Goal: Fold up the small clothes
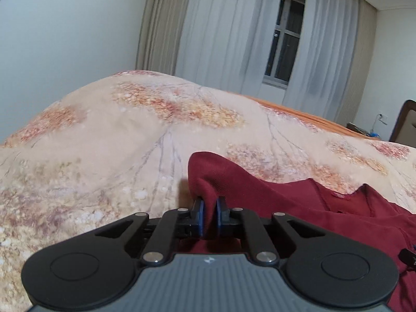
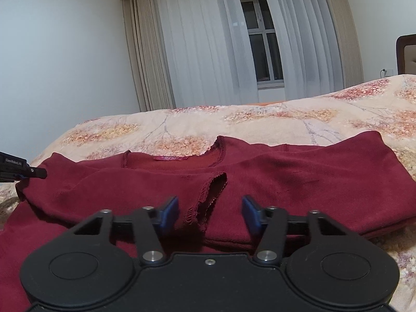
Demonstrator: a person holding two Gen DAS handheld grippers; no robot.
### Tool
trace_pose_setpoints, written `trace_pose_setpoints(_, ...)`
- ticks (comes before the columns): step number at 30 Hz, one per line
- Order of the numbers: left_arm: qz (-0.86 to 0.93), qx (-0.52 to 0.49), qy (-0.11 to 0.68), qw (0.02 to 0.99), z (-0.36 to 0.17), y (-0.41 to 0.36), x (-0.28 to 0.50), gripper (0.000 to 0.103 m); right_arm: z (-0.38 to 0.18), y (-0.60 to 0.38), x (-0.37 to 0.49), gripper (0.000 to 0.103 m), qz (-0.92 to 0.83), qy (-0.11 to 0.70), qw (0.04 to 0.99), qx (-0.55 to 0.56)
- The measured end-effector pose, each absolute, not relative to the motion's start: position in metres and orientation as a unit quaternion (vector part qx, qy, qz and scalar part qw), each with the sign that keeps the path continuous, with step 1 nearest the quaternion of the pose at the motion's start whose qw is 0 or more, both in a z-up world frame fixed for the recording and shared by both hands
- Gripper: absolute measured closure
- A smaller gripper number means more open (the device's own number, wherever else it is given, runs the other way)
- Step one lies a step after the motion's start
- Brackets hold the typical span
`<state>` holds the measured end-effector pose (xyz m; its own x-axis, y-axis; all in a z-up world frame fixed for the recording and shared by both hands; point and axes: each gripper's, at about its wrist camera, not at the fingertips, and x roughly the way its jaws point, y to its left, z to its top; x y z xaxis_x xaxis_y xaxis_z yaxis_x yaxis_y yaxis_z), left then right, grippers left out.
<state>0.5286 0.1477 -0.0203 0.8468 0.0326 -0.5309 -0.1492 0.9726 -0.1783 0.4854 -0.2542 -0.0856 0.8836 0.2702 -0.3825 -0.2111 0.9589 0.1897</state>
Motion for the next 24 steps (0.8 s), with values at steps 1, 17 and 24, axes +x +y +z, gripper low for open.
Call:
trace_pose_setpoints(1, 0.055, -0.112, 0.278, 0.952, -0.024, 0.150, 0.531, 0.094, -0.085, -0.253, 0.486, 0.065, 0.126, 0.209, 0.967, 0.069)
trace_pose_setpoints(17, 0.093, -0.213, 0.261, 0.937, -0.039, 0.184, 0.521, 0.083, -0.070, -0.232, 0.500, 0.073, 0.125, 0.216, 0.968, 0.006)
trace_pose_setpoints(24, 0.091, -0.160, 0.244, 0.952, -0.026, 0.173, 0.494, 0.029, -0.073, -0.227, 0.503, 0.034, 0.108, 0.234, 0.966, -0.011)
